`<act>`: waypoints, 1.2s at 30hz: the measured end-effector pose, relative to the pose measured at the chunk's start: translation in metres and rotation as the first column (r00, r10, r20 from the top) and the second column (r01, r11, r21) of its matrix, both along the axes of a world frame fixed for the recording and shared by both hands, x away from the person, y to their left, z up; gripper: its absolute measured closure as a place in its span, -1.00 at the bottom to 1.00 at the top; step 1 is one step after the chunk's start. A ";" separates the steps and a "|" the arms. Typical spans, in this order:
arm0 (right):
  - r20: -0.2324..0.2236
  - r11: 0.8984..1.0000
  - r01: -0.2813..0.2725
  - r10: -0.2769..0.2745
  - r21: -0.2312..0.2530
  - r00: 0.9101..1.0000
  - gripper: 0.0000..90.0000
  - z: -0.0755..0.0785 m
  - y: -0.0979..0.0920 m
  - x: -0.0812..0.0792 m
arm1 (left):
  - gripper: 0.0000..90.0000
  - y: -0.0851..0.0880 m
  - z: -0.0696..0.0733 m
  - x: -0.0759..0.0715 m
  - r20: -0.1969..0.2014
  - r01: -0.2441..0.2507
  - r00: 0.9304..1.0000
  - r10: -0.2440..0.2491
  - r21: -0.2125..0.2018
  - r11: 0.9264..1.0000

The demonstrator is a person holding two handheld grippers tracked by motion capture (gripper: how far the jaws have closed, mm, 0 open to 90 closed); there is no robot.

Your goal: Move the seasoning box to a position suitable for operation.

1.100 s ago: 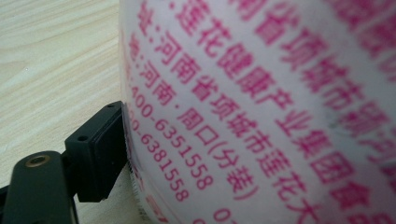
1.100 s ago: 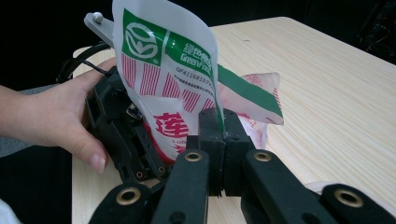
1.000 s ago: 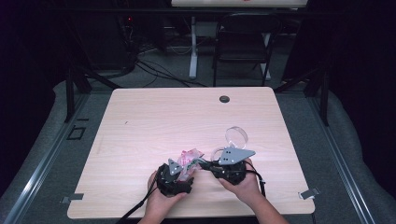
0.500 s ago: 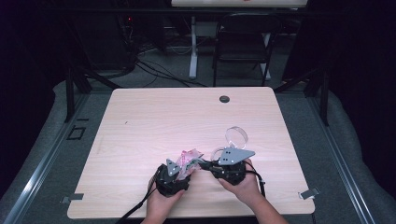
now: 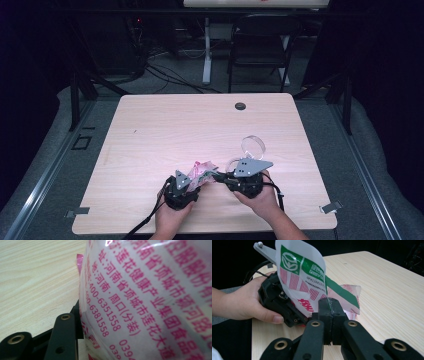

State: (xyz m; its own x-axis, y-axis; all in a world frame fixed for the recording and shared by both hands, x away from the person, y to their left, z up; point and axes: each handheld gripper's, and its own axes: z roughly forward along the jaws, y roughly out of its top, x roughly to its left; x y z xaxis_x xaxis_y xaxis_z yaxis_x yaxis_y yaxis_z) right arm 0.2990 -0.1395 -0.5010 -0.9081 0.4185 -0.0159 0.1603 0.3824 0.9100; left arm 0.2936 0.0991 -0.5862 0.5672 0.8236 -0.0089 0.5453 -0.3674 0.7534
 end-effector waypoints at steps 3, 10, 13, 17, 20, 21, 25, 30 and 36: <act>0.003 1.000 0.001 0.000 -0.008 1.000 1.00 0.000 0.000 0.000 | 0.19 0.000 0.000 -0.001 0.013 0.012 1.000 -0.012 0.013 1.000; 0.000 1.000 0.021 -0.021 -0.014 1.000 1.00 -0.001 -0.003 0.002 | 0.21 0.000 0.001 0.000 0.026 0.038 0.999 -0.039 0.044 0.998; -0.003 0.999 0.030 -0.030 -0.018 1.000 1.00 -0.001 -0.004 0.003 | 0.21 0.000 0.001 -0.001 0.040 0.049 0.998 -0.051 0.058 0.997; -0.010 0.999 0.041 -0.042 -0.019 0.999 1.00 -0.002 -0.006 0.005 | 0.21 0.000 0.000 -0.001 0.047 0.051 0.997 -0.054 0.054 0.997; -0.010 0.999 0.043 -0.043 -0.019 0.999 1.00 -0.002 -0.007 0.005 | 0.21 -0.001 0.000 -0.002 0.051 0.054 0.997 -0.057 0.055 0.997; -0.011 0.999 0.042 -0.042 -0.023 0.999 1.00 -0.002 -0.007 0.006 | 0.21 -0.001 0.000 -0.002 0.052 0.060 0.997 -0.063 0.062 0.996; -0.011 0.999 0.042 -0.042 -0.024 0.999 1.00 -0.003 -0.008 0.006 | 0.24 0.000 0.001 -0.001 0.059 0.071 0.995 -0.076 0.075 0.995; -0.006 0.999 0.025 -0.025 -0.021 1.000 1.00 -0.002 -0.008 0.004 | 0.27 0.001 0.004 -0.001 0.050 0.081 0.995 -0.085 0.088 0.993; 0.008 0.999 0.023 -0.022 -0.024 1.000 0.81 -0.002 -0.008 0.001 | 0.30 0.001 0.006 -0.002 0.076 0.071 0.994 -0.083 0.145 0.987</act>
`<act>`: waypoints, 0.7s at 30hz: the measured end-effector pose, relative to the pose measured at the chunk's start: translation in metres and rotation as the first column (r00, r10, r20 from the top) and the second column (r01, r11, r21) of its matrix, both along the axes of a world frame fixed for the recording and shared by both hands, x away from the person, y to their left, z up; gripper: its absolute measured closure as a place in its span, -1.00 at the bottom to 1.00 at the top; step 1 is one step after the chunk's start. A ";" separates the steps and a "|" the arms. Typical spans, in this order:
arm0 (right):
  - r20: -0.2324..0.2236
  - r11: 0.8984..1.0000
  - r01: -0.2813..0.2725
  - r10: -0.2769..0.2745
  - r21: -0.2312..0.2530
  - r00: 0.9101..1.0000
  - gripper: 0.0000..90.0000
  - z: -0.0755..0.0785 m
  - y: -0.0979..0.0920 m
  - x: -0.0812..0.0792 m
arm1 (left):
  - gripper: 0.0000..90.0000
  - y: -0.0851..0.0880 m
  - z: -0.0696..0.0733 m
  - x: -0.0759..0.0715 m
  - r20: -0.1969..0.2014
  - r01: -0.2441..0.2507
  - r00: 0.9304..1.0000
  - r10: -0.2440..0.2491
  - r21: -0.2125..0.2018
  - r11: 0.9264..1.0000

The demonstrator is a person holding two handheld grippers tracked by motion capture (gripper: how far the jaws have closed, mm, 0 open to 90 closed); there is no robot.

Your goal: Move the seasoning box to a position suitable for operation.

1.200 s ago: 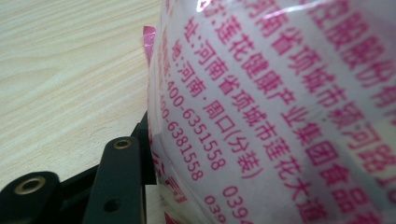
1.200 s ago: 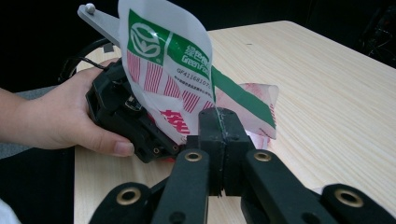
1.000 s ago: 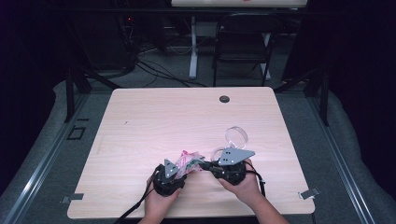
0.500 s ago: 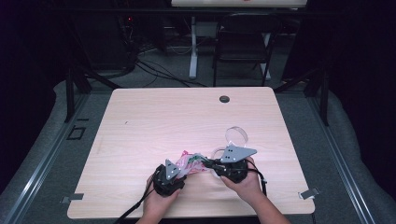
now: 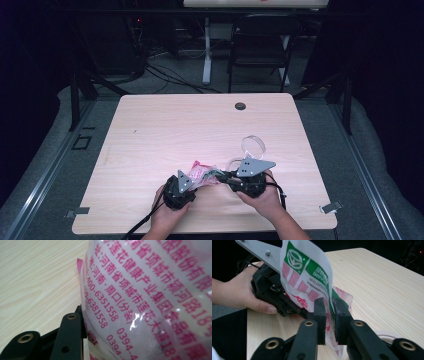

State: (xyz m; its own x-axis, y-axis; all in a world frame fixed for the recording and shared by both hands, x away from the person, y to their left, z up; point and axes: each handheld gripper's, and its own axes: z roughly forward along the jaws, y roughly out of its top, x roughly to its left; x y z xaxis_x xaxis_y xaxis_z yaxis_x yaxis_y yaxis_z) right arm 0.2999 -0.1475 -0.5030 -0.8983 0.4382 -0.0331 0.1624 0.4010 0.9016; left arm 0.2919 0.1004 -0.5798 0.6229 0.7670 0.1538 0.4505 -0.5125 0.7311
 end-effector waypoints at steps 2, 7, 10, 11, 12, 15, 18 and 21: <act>0.010 1.000 -0.001 0.001 -0.002 1.000 0.72 0.001 0.000 -0.001 | 0.30 0.001 0.001 0.000 0.018 0.002 1.000 -0.003 0.028 1.000; 0.040 0.999 0.000 0.002 -0.035 0.999 0.55 0.002 0.001 -0.004 | 0.31 0.003 0.004 -0.002 0.044 0.001 0.999 -0.004 0.068 0.998; 0.075 0.999 0.002 0.003 -0.054 0.997 0.50 0.004 0.002 -0.005 | 0.31 0.004 0.006 -0.002 0.053 -0.002 0.999 -0.002 0.072 0.997; 0.102 0.997 -0.009 0.016 -0.071 0.995 0.46 0.006 0.002 -0.006 | 0.31 0.006 0.007 -0.002 0.051 -0.004 0.999 0.000 0.066 0.998; 0.116 0.996 -0.013 0.023 -0.083 0.993 0.44 0.007 0.003 -0.007 | 0.31 0.006 0.008 -0.002 0.055 -0.005 0.998 0.001 0.069 0.998; 0.163 0.994 -0.012 0.030 -0.112 0.986 0.39 0.009 0.004 -0.009 | 0.31 0.007 0.010 -0.003 0.070 -0.010 0.998 0.004 0.085 0.996; 0.199 0.992 -0.011 0.036 -0.126 0.979 0.38 0.011 0.004 -0.011 | 0.32 0.008 0.011 -0.003 0.083 -0.015 0.996 0.007 0.091 0.996; 0.227 0.990 -0.014 0.046 -0.142 0.973 0.37 0.014 0.003 -0.012 | 0.32 0.006 0.013 -0.004 0.106 -0.014 0.994 0.001 0.120 0.993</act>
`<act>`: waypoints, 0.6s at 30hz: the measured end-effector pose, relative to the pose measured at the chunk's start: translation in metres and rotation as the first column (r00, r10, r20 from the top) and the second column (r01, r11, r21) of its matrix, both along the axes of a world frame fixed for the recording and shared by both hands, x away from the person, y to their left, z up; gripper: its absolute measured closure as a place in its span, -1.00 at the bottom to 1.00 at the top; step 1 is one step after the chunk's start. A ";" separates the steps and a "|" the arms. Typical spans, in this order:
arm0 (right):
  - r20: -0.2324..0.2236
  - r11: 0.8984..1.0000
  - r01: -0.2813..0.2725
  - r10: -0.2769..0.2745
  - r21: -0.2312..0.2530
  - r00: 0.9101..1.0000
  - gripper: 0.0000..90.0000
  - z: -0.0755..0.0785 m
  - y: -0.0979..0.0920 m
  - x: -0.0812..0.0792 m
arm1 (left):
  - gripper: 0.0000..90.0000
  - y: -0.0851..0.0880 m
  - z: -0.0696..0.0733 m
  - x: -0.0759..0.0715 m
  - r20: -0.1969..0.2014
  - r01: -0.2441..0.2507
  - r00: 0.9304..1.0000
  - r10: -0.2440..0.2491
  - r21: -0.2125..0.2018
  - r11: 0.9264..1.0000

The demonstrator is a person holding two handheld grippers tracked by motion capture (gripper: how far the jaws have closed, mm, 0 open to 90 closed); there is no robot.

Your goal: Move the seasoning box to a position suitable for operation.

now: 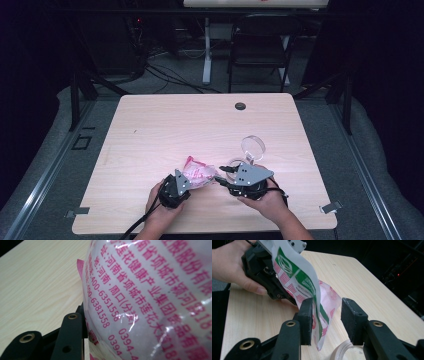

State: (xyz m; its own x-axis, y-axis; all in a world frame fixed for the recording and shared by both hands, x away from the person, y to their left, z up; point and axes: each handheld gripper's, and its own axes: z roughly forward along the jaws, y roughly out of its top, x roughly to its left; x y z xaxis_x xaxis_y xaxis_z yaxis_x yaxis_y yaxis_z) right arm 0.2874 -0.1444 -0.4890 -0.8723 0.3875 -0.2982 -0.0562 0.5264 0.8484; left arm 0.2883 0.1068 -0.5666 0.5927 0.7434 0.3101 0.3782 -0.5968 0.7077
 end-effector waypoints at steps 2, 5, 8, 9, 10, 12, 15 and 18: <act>0.027 1.000 -0.014 0.015 -0.017 1.000 0.35 0.002 0.001 -0.002 | 0.32 -0.001 0.002 0.001 0.004 0.005 1.000 -0.005 0.008 1.000; 0.079 0.998 -0.041 0.045 -0.053 0.996 0.34 0.006 0.004 -0.006 | 0.32 -0.003 0.007 0.002 0.020 0.010 1.000 -0.011 0.019 1.000; 0.103 0.996 -0.051 0.058 -0.072 0.993 0.33 0.009 0.006 -0.008 | 0.32 -0.003 0.013 0.003 0.037 0.010 0.999 -0.011 0.032 0.999; 0.103 0.996 -0.051 0.058 -0.072 0.993 0.33 0.009 0.006 -0.008 | 0.32 -0.003 0.013 0.003 0.037 0.010 0.999 -0.011 0.032 0.999; 0.106 0.996 -0.056 0.063 -0.071 0.992 0.33 0.010 0.006 -0.008 | 0.32 -0.002 0.016 0.005 0.052 0.009 0.999 -0.011 0.035 0.999; 0.104 0.996 -0.057 0.064 -0.069 0.993 0.33 0.011 0.006 -0.008 | 0.32 -0.002 0.017 0.005 0.056 0.008 0.998 -0.010 0.036 0.999; 0.113 0.994 -0.069 0.078 -0.086 0.990 0.32 0.017 0.007 -0.005 | 0.32 -0.003 0.021 0.007 0.063 0.013 0.998 -0.016 0.042 0.999; 0.139 0.992 -0.076 0.090 -0.104 0.986 0.29 0.023 0.008 -0.003 | 0.32 -0.005 0.025 0.009 0.072 0.019 0.997 -0.023 0.058 0.998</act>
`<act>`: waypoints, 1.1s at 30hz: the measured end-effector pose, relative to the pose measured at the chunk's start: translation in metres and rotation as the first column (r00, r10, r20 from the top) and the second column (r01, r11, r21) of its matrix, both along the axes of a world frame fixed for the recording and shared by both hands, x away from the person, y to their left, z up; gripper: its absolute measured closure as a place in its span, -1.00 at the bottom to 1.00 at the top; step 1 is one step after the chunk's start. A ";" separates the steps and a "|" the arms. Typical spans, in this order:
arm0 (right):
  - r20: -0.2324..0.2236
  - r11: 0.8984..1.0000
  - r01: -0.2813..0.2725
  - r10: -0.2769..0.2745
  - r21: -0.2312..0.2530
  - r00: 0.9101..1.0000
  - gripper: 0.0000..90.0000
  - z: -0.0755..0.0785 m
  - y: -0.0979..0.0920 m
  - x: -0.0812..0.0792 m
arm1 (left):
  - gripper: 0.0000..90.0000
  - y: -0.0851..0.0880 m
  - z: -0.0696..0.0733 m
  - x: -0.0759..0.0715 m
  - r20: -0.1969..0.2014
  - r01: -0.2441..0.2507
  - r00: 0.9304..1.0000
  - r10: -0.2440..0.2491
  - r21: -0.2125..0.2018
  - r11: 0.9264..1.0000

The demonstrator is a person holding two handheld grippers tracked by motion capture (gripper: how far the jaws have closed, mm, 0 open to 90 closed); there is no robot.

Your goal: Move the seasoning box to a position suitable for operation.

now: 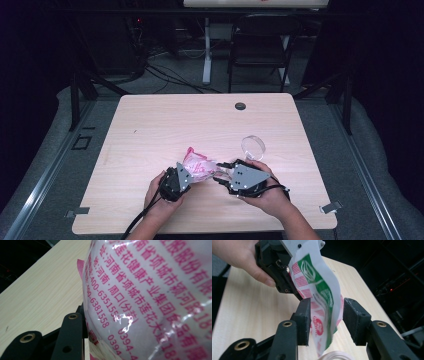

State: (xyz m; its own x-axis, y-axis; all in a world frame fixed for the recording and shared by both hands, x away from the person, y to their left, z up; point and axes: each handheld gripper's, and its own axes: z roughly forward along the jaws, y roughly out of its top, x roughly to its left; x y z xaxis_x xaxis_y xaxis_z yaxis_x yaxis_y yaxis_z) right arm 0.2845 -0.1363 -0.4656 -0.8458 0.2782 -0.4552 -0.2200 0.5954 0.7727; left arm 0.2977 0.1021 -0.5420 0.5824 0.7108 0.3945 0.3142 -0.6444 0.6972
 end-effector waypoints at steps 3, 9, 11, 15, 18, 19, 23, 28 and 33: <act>0.016 1.000 0.001 -0.001 -0.021 1.000 0.27 0.004 0.000 0.002 | 0.32 -0.001 0.002 0.001 0.003 0.003 1.000 -0.003 0.009 1.000; 0.022 0.999 -0.023 0.023 -0.025 0.999 0.26 0.012 0.002 0.007 | 0.33 -0.002 0.010 0.009 0.017 0.016 1.000 -0.017 0.056 0.998; 0.022 0.999 -0.038 0.039 -0.026 0.999 0.26 0.015 0.004 0.010 | 0.33 -0.003 0.012 0.012 0.015 0.019 1.000 -0.020 0.062 0.998; 0.022 0.998 -0.049 0.050 -0.032 0.999 0.29 0.015 0.005 0.011 | 0.33 -0.010 0.016 0.017 0.017 0.033 0.999 -0.035 0.082 0.996; 0.017 0.998 -0.050 0.051 -0.045 0.999 0.34 0.015 0.005 0.010 | 0.33 -0.013 0.016 0.018 0.020 0.043 0.999 -0.045 0.091 0.995; 0.016 0.998 -0.046 0.047 -0.048 0.999 0.37 0.015 0.005 0.010 | 0.33 -0.015 0.016 0.019 0.025 0.047 0.998 -0.049 0.099 0.994; -0.028 0.998 -0.045 0.044 -0.039 0.999 0.54 0.014 0.002 0.009 | 0.33 -0.018 0.016 0.021 0.020 0.046 0.999 -0.049 0.100 0.994; -0.060 0.998 -0.046 0.043 -0.039 0.997 0.72 0.014 0.000 0.007 | 0.33 -0.019 0.017 0.022 0.015 0.042 0.999 -0.044 0.103 0.994; -0.086 0.999 -0.041 0.038 -0.032 0.996 0.86 0.014 -0.001 0.006 | 0.33 -0.019 0.018 0.022 0.033 0.047 0.998 -0.051 0.107 0.993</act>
State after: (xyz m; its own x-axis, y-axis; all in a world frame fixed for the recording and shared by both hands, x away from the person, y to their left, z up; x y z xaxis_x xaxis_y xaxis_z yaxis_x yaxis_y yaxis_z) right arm 0.2908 -0.1373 -0.4516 -0.8919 0.2296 -0.3896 -0.1781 0.6135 0.7693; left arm 0.3201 0.0829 -0.5242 0.5998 0.6345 0.4875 0.2564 -0.7295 0.6341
